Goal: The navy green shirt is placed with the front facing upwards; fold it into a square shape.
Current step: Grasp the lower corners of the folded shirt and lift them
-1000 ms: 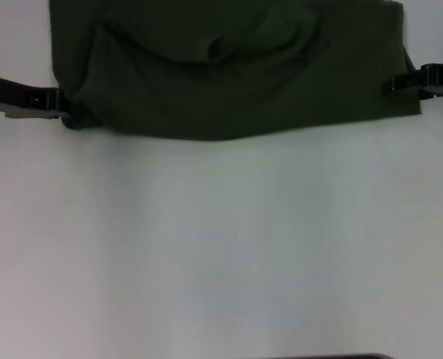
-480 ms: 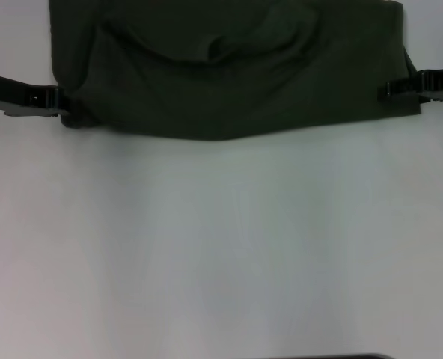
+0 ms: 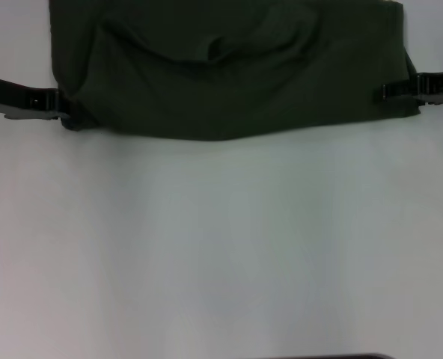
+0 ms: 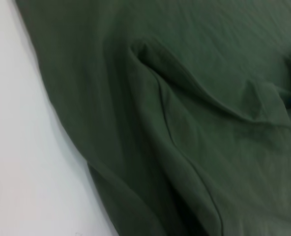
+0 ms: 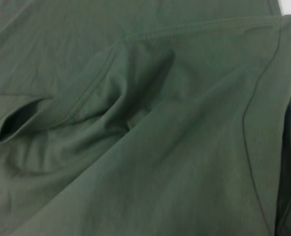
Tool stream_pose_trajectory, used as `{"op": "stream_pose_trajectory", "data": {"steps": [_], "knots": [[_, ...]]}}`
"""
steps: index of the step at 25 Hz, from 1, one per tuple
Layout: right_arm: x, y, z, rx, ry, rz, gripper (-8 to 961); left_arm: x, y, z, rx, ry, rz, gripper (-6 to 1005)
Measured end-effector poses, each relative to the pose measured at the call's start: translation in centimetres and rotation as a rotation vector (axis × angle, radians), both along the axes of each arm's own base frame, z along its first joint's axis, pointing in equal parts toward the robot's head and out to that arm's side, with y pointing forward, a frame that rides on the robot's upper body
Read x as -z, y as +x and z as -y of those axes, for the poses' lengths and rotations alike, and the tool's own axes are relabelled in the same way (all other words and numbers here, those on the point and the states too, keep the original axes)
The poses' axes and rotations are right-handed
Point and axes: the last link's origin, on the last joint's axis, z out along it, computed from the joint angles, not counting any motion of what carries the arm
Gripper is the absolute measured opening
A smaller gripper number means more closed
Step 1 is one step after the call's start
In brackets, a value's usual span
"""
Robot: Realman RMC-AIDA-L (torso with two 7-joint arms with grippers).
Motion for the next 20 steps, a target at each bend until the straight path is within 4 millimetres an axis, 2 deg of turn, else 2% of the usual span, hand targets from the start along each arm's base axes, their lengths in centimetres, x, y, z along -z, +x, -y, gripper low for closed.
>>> {"op": "stream_pose_trajectory", "data": {"steps": [10,20], "knots": [[0.01,0.40,0.28,0.034,0.011,-0.025,926,0.37,0.30,0.06,0.007,-0.010,0.003,42],[-0.59,0.75,0.28,0.045,0.022,-0.020,558,0.36,0.38,0.09,0.007,-0.012,0.009,41]]}}
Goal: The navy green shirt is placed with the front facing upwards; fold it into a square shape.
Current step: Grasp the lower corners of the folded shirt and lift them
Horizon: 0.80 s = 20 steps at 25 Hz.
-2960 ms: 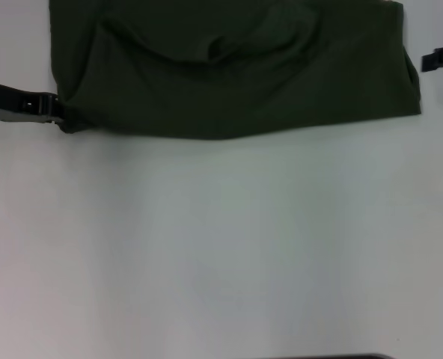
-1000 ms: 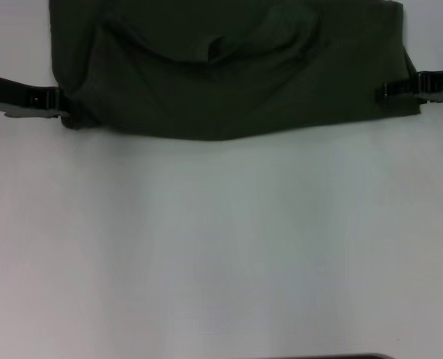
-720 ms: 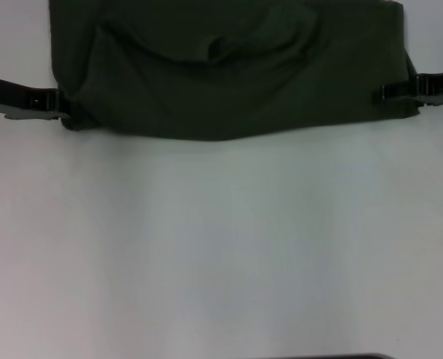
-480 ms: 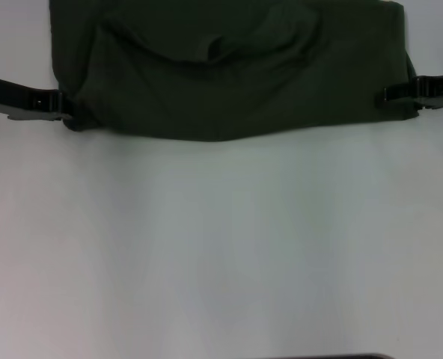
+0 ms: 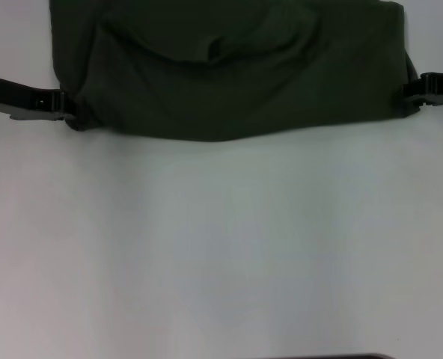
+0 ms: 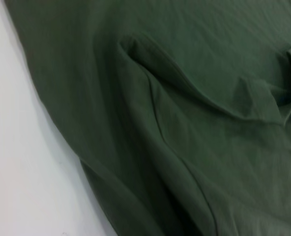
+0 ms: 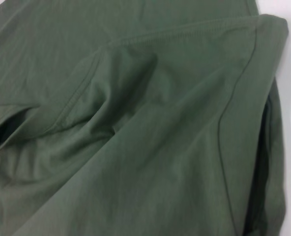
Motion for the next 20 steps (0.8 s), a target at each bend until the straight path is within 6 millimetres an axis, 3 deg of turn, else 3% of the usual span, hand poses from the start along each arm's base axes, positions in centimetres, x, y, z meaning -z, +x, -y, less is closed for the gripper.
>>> {"op": "stream_pose_trajectory", "data": {"steps": [1,3,14,20], "knots": [[0.0,0.0,0.0,0.002,0.001,0.001,519,0.0,0.0,0.0,0.000,-0.001,-0.001,41],[-0.1,0.1,0.0,0.005,0.003,0.004,305,0.0,0.0,0.0,0.001,-0.002,-0.002,41],[-0.5,0.2,0.0,0.027,-0.006,0.017,78,-0.2,0.0,0.0,0.003,-0.012,-0.004,42],[-1.5,-0.4,0.8,0.047,-0.109,0.023,29,-1.0,0.4,0.8,0.015,-0.093,0.010,41]]}}
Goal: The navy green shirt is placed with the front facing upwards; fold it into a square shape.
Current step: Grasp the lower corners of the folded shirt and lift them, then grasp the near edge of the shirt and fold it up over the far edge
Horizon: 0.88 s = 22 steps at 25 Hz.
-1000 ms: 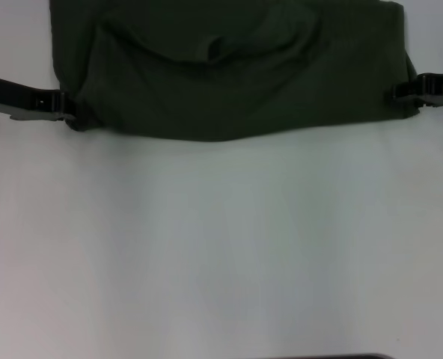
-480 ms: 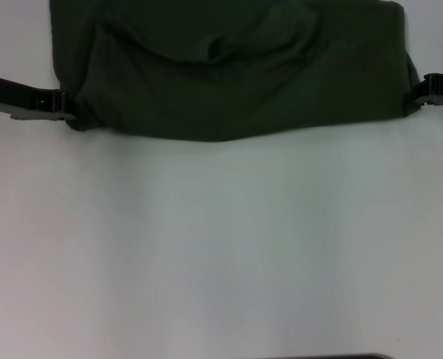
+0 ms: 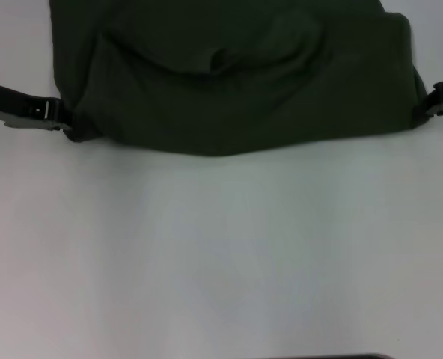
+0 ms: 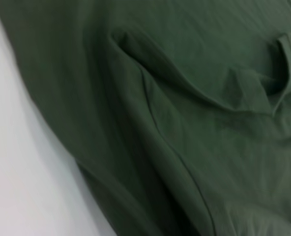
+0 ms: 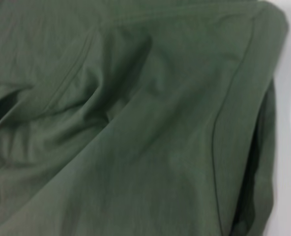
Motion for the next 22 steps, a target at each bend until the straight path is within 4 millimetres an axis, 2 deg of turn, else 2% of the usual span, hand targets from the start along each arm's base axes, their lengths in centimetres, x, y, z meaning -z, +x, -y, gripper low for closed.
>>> {"op": "stream_pose_trajectory", "data": {"steps": [5,10,19,22], "knots": [[-1.0,-1.0,1.3,0.010,-0.121,0.019,28,-0.8,0.3,1.1,0.009,-0.092,0.000,41],[-1.2,-1.3,2.9,0.031,-0.227,0.042,28,-1.2,0.5,3.0,0.007,-0.225,-0.009,42],[0.5,-1.0,6.0,0.067,-0.444,0.069,27,-0.7,0.1,6.9,-0.026,-0.468,-0.023,39],[0.8,-1.3,7.1,0.057,-0.529,0.059,27,-0.8,0.2,7.6,-0.009,-0.532,-0.028,39]]}}
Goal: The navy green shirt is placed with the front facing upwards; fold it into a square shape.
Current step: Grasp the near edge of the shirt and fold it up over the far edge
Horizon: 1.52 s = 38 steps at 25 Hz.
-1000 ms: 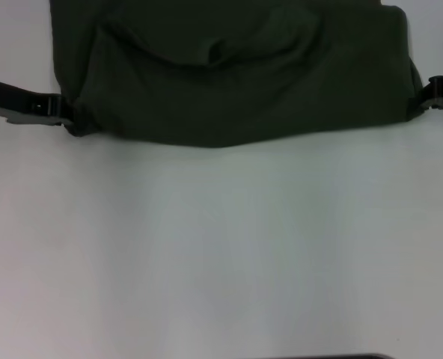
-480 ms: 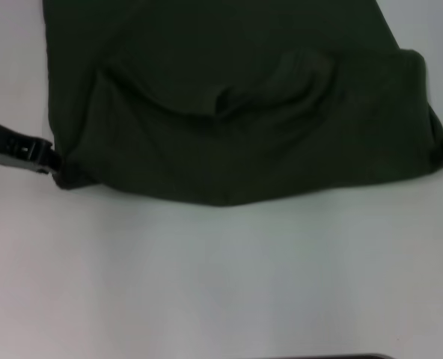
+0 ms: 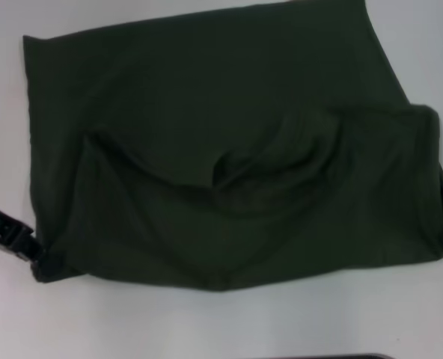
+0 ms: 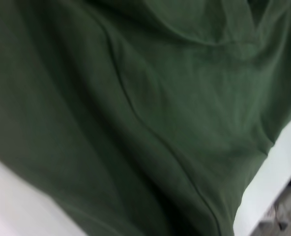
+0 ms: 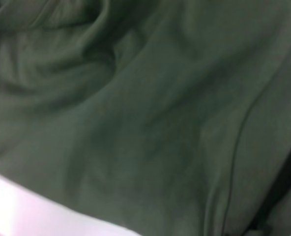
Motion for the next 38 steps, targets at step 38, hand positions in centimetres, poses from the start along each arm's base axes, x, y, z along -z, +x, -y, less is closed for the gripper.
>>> {"op": "stream_pose_trajectory", "data": {"steps": [38], "knots": [[-7.8,-7.2,-5.2,-0.211,0.374,-0.552,28,-5.4,0.5,-2.3,0.143,0.318,0.372,40]]}}
